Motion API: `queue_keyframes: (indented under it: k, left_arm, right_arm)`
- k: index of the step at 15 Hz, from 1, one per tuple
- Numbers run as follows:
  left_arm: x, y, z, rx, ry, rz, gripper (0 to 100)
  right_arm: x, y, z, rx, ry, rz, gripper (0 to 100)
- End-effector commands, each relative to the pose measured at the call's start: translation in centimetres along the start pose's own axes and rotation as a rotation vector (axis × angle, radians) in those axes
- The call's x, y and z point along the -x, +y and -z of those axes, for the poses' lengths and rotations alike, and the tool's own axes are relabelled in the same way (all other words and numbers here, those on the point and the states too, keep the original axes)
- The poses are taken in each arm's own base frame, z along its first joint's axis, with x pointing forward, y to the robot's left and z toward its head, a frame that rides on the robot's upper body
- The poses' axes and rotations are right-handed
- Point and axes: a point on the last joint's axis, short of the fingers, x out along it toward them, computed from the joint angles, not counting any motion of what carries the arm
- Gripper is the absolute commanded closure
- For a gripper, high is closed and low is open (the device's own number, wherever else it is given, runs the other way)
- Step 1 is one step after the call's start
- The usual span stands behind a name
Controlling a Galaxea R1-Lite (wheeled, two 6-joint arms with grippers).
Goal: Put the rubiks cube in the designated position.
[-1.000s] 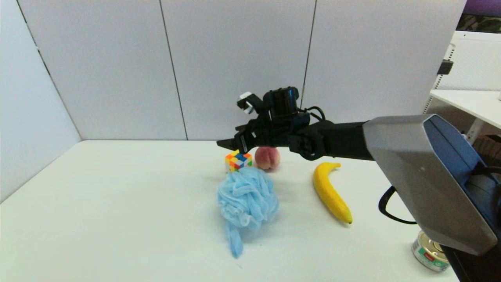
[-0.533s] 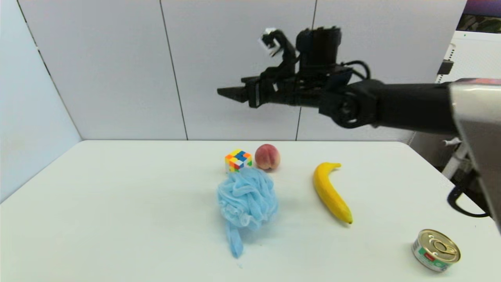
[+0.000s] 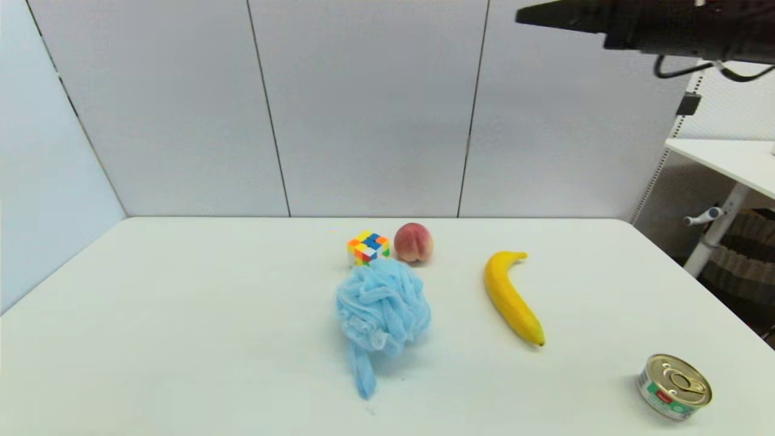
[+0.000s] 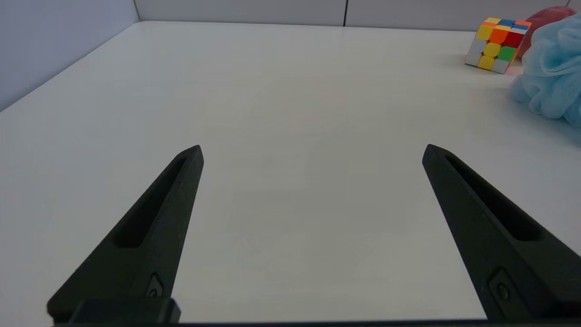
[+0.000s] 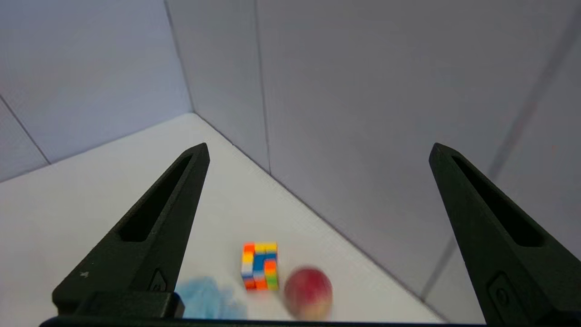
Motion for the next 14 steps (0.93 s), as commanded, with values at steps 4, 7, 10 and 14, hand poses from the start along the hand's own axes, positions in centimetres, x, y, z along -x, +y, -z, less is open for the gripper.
queue_keyframes:
  k: [4,7,10,14]
  left_arm:
    - [0.0,0.0,0.0,0.0,0.003,-0.001,0]
    - [0.0,0.0,0.0,0.0,0.003,-0.001,0]
    - [0.0,0.0,0.0,0.0,0.003,-0.001,0]
    - [0.0,0.0,0.0,0.0,0.003,-0.001,0]
  right_arm:
    - [13.8,5.5,3.1,-0.012,0.115,0.292,0]
    - [17.7,8.3,6.8,0.02,0.244,0.442,0]
    - [21.6,11.1,11.5,0.049,0.37,0.586,0]
    - [25.6,13.9,18.2,0.075,0.479,0.759,0]
